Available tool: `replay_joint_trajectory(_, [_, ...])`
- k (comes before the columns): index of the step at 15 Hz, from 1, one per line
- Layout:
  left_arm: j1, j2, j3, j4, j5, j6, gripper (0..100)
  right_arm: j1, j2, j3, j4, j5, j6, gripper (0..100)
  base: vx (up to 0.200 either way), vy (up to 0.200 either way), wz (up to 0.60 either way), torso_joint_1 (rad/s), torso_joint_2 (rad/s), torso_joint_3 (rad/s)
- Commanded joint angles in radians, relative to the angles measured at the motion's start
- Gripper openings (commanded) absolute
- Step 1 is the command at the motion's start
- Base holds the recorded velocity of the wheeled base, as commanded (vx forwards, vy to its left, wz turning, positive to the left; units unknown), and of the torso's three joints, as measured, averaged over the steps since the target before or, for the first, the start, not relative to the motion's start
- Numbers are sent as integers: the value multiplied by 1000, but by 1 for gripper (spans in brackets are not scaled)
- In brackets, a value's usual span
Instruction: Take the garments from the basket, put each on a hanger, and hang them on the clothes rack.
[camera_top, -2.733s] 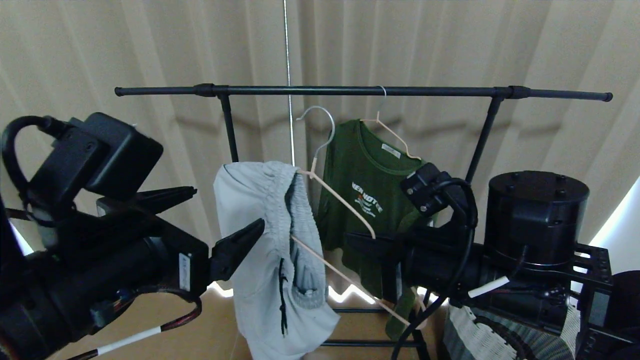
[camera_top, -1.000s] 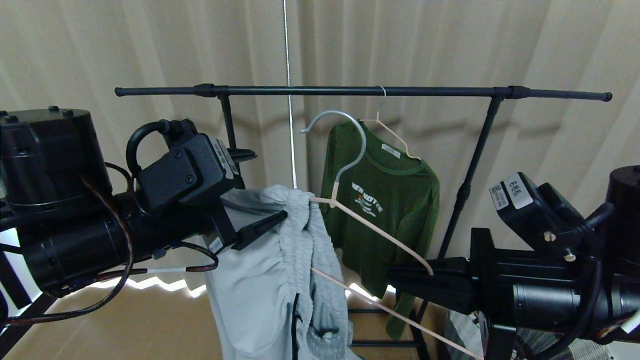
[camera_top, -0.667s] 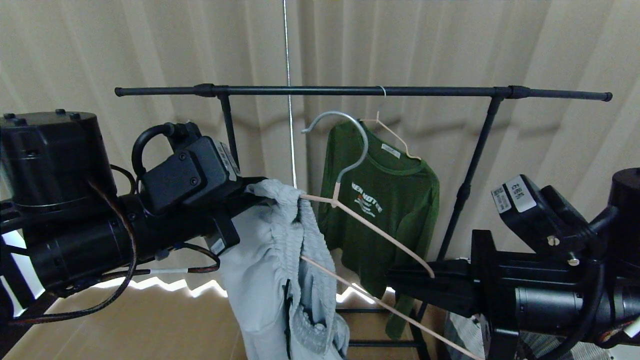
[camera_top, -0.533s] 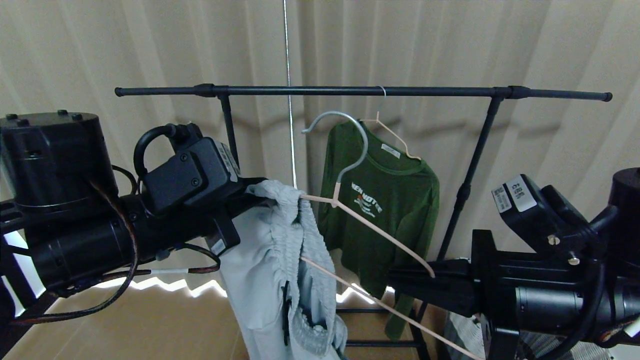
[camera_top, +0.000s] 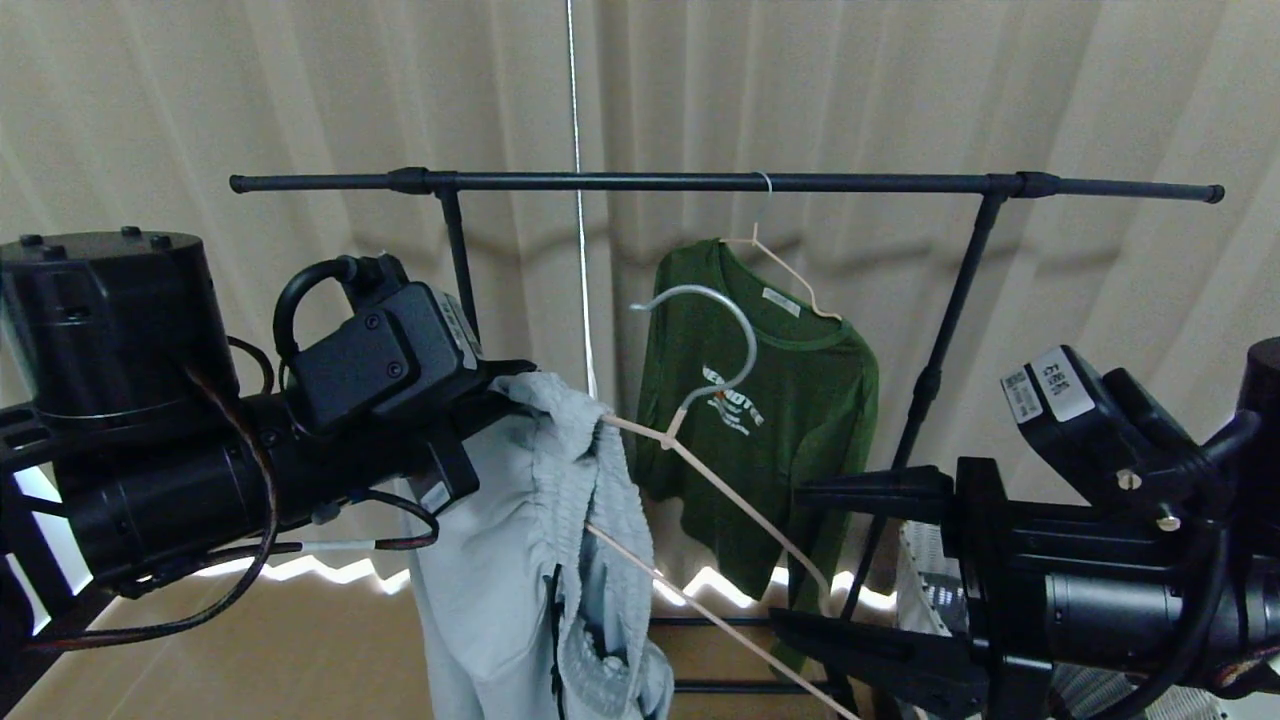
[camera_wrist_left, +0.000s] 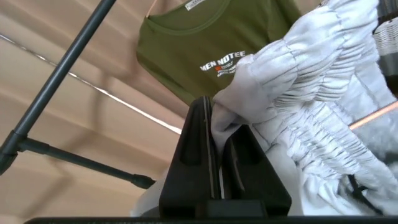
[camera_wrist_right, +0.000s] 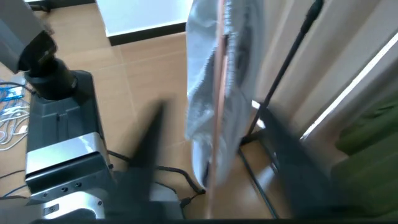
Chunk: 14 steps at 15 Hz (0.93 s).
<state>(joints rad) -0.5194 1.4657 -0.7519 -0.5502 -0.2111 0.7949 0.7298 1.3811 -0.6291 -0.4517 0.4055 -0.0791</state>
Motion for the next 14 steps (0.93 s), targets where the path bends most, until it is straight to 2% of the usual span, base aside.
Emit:
replay_joint_trajectory(1, [1, -1, 8, -2, 65, -2, 0, -1, 1, 8, -10, -59, 1, 100, 0, 0, 0, 0, 0, 0])
replay_joint_trajectory(2, [1, -1, 9, -2, 117, -3, 0, -1, 3, 8, -10, -103, 1, 100, 0, 0, 0, 0, 0, 0])
replay_joint_trajectory(3, [1, 1, 11, -2, 141, -3, 0, -1, 3, 9, -10, -114, 1, 100, 0, 0, 0, 0, 0, 0])
replay_joint_trajectory(5, [1, 7, 14, 0, 361, -42, 0, -1, 1, 12, -12, -132, 1, 100, 0, 0, 0, 0, 0, 0])
replay_joint_trajectory(8, [-11, 27, -9, -2, 512, -227, 0, 0, 15, 12, -12, -143, 1, 100, 0, 0, 0, 0, 0, 0])
replay_joint_trajectory(10, [-11, 30, -24, -2, 542, -325, 0, 5, 39, 16, -12, -189, 2, 100, 0, 0, 0, 0, 0, 0])
replay_joint_trajectory(13, [-13, 30, -81, -2, 544, -482, 0, 48, 96, 19, -25, -298, 15, 100, 0, 0, 0, 0, 0, 0])
replay_joint_trajectory(14, [-13, 31, -101, 0, 542, -520, 0, 69, 118, 20, -62, -312, 30, 100, 0, 0, 0, 0, 0, 0])
